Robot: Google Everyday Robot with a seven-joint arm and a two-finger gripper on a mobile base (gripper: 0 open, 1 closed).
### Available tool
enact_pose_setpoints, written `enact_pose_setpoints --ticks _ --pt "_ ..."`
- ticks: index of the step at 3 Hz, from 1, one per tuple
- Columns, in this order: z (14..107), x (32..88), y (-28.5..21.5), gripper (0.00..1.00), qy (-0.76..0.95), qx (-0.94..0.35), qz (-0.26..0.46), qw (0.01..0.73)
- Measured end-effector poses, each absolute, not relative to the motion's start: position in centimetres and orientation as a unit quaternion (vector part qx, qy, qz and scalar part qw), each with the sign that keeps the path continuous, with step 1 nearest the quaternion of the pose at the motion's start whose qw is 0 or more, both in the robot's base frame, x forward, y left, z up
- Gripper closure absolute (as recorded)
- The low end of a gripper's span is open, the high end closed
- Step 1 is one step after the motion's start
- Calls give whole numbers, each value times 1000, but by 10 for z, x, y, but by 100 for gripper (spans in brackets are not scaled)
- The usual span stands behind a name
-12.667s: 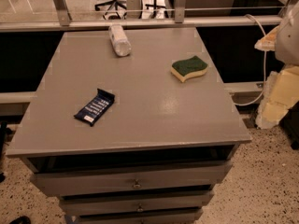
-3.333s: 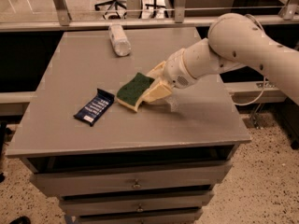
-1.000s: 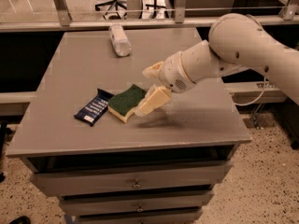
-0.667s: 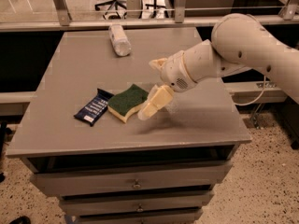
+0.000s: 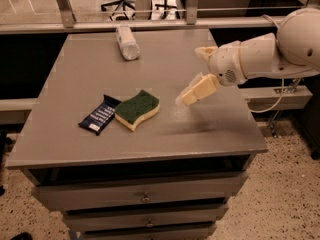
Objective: Move sponge near rxbar blueberry
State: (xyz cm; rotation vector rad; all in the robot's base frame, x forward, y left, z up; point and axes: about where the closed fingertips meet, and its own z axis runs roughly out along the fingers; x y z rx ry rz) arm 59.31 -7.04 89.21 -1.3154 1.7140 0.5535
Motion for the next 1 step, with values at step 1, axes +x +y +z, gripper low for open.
enact_pose_setpoints --ticks 1 --pt "900 595 -79 0 691 -522 220 448"
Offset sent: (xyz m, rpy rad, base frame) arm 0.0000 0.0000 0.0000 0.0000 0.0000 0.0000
